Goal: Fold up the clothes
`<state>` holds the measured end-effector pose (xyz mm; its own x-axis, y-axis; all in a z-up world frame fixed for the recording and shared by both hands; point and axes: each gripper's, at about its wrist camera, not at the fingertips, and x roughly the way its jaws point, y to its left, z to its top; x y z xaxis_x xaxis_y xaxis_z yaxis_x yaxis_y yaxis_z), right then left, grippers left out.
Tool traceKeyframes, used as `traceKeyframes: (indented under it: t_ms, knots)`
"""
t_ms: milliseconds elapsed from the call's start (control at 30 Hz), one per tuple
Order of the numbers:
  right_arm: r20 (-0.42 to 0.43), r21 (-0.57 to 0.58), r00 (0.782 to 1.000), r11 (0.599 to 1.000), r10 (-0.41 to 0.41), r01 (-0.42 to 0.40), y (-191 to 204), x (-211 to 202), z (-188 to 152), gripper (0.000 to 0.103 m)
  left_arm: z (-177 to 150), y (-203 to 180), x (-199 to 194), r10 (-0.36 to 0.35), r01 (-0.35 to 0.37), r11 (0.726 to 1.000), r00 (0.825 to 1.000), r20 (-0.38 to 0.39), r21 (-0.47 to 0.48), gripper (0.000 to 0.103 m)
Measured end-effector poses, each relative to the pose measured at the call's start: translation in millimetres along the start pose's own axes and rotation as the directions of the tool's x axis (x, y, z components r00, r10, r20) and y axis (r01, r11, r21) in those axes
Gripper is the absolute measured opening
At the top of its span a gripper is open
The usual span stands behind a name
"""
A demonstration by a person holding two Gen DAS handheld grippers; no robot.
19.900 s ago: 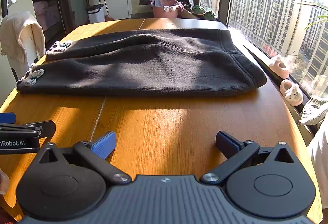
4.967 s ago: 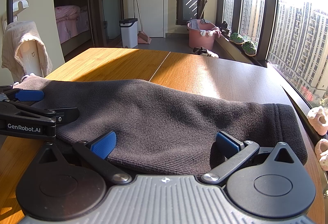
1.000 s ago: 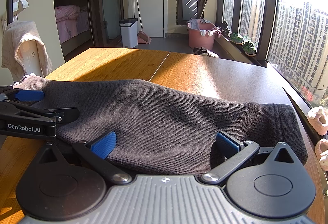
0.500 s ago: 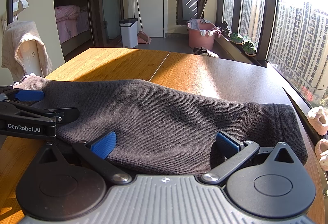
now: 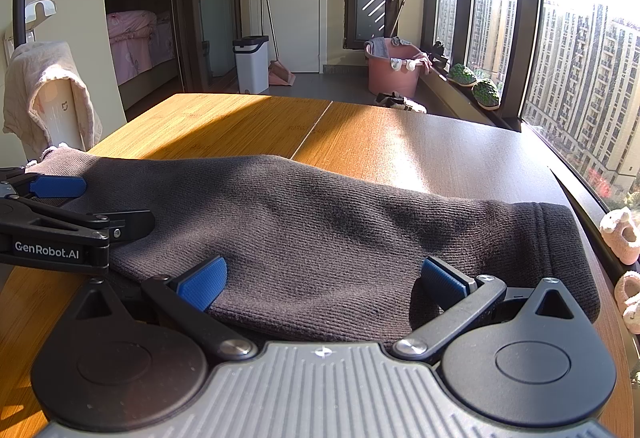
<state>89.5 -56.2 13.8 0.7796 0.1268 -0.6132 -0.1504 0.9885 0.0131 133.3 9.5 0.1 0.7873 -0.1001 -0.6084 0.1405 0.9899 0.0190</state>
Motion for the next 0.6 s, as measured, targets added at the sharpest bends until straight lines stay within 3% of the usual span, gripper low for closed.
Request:
traceKeyframes:
  t_ms: [600]
  knots:
    - [0.0,0.0,1.0,1.0,0.001,-0.001,-0.3,0.2,0.2,0.103,-0.1,0.1,0.0,0.0,0.0,1.0,1.0,0.0,0.0,0.103]
